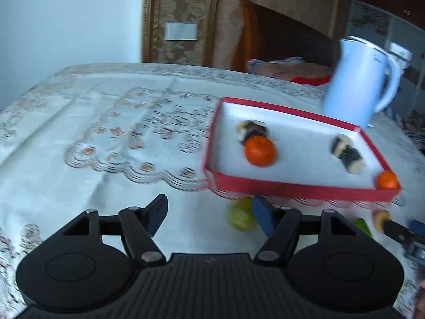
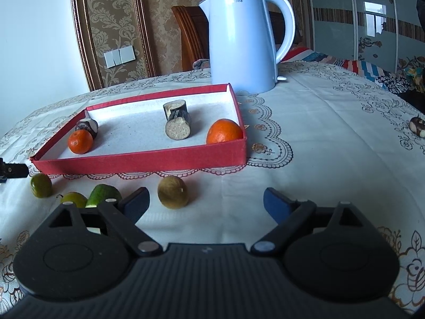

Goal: Organize fruits
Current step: 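Move right gripper to the brown round fruit while left gripper approaches a green lime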

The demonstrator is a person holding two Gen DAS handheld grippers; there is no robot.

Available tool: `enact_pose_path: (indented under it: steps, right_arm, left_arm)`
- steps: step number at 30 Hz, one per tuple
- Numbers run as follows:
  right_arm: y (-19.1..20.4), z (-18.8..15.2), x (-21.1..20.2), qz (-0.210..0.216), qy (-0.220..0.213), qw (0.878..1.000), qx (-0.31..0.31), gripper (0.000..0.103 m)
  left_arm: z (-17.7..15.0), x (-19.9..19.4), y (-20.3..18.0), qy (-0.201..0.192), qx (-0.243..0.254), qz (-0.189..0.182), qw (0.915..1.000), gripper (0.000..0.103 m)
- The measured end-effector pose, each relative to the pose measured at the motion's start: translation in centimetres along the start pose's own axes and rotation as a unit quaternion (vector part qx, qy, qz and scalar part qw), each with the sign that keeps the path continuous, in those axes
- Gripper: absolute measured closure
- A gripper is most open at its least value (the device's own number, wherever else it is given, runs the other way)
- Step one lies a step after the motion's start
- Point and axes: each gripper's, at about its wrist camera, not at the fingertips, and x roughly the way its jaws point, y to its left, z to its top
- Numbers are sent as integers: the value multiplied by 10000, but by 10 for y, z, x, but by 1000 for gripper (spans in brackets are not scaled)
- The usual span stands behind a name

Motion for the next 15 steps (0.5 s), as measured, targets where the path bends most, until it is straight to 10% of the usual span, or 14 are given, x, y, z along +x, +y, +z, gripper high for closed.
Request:
enact_pose_path:
  steps: [15]
  right_arm:
    - [1, 0, 1, 19, 50, 10000, -37, 10]
  left_arm:
    - [3, 24, 1, -287, 646, 480, 9963, 32]
